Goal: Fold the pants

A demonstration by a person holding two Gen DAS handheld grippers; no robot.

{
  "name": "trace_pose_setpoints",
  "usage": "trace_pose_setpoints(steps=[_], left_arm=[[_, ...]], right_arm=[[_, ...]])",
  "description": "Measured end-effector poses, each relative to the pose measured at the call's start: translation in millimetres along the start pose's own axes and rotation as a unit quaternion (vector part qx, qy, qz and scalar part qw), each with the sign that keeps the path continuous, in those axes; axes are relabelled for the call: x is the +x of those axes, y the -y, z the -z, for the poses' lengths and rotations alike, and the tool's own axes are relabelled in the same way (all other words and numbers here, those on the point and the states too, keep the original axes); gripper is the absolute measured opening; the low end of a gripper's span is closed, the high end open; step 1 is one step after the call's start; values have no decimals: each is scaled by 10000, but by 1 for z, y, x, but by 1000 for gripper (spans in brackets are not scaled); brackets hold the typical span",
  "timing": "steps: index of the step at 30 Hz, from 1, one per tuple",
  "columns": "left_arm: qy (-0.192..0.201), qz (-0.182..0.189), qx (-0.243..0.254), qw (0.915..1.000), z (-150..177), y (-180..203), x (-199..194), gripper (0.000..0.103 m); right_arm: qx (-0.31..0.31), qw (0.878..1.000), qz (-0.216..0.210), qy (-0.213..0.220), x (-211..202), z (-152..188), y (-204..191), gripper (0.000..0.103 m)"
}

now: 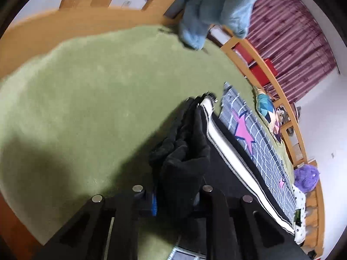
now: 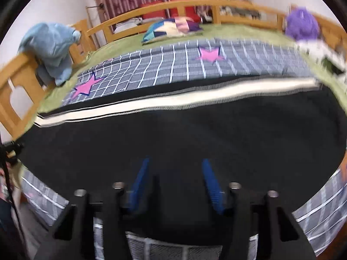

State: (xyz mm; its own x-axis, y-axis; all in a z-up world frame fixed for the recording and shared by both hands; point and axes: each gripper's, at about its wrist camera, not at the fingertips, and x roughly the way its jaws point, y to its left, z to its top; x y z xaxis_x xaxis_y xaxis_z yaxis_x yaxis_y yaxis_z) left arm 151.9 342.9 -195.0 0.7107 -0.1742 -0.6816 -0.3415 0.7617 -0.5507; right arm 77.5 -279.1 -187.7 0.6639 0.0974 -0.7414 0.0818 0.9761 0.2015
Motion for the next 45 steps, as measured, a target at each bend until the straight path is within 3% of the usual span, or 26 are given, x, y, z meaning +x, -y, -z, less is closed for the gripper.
trace_pose_setpoints(steps=[5, 8, 11, 17, 21, 23, 27, 30, 32, 34, 35, 36, 40, 45], left_arm=[[201, -498, 637, 9965, -1, 39, -18, 17], [489, -705, 1128, 9899, 2, 79, -33, 15], [778, -505, 1767, 9799, 13, 140, -55, 14], [740, 208, 2920, 9533, 71, 268, -62, 13], [195, 742, 3373, 9382, 140, 336, -26, 13], [-121, 914, 3460, 9337, 172, 351, -8, 13], [-1149, 1302, 3459, 9220, 253, 363, 41, 13], [-1647, 946, 3664, 9109, 299, 357, 66, 14], [-1528, 900, 3769, 9091, 306, 352, 62, 20], [-1703, 1143, 3666, 9075, 297, 346, 51, 46], [-1804, 1290, 3549, 9082, 291, 340, 45, 67], [-1814, 1507, 3350, 9122, 281, 331, 35, 73], [-1523, 1670, 3076, 9243, 253, 297, 2, 77], [-1048, 1150, 2627, 9523, 221, 245, -13, 78]], right_arm=[[292, 9994, -195, -4, -1, 0, 10, 44], [385, 9988, -296, -22, -3, 0, 16, 44], [329, 9992, -202, 42, -6, -1, 21, 44], [611, 9974, -333, 168, -21, 5, 55, 46], [761, 9965, -280, 189, -28, 12, 75, 46], [742, 9969, -114, 231, -34, 16, 84, 46], [806, 9963, 18, 281, -43, 28, 102, 48], [1016, 9944, -187, 212, -42, 36, 111, 48], [1036, 9942, -250, 145, -39, 38, 110, 48], [974, 9946, -319, 130, -35, 36, 105, 50], [934, 9948, -376, 125, -33, 34, 100, 50], [891, 9949, -450, 124, -30, 32, 94, 50], [658, 9945, -803, 151, -23, 20, 64, 50], [110, 9932, -1133, 258, -13, -1, 10, 50]])
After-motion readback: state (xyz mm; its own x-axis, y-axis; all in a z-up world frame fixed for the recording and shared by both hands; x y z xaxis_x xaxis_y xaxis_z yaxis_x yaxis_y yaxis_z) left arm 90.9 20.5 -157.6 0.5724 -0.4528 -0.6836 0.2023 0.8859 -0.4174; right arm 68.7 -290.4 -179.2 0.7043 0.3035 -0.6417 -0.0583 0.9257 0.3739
